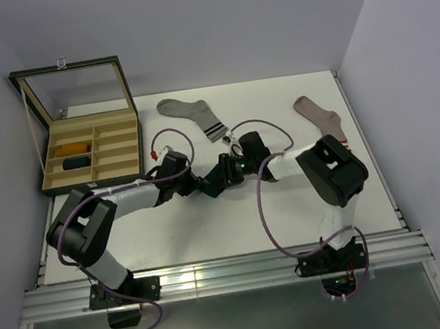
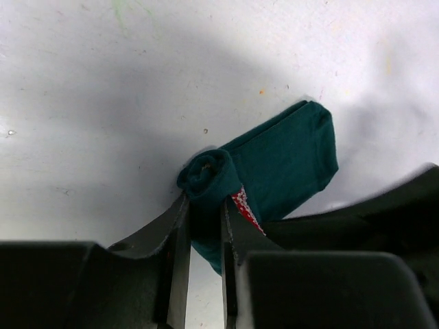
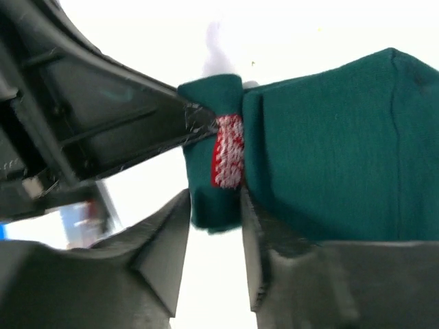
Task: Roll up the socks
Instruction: Roll the sock at the center of the board.
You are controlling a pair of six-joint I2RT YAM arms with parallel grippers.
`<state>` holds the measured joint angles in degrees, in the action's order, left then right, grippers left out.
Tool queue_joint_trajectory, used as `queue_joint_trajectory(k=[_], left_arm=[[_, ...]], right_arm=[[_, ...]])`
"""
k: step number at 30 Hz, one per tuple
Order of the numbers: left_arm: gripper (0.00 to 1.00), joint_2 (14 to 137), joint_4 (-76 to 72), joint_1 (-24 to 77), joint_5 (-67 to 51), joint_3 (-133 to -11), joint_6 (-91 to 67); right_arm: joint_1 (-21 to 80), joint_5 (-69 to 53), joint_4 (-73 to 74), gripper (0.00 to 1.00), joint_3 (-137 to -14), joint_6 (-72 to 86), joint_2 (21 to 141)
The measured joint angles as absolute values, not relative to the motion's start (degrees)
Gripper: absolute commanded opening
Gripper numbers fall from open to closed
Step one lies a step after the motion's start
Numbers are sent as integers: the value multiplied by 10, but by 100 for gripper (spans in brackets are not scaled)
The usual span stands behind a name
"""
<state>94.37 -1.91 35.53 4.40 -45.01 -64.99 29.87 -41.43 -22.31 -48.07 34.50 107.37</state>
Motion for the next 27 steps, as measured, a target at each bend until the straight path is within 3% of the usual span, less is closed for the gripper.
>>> queue_joint_trajectory(k=[4,11,17,27], left_arm=[[11,949,24,360,52,-478,-626],[11,958,90,362,61,-520,-588],[11,974,120,362,58,-547,-564],[12,982,132,362,54,-561,-548]], right_arm=[[337,-307,-187,53,-452,284,992],[472,-58,-186,57,-412,178,913],[564,111,-202,57,-410,103,914],[618,229,-227,55,-434,35,981]])
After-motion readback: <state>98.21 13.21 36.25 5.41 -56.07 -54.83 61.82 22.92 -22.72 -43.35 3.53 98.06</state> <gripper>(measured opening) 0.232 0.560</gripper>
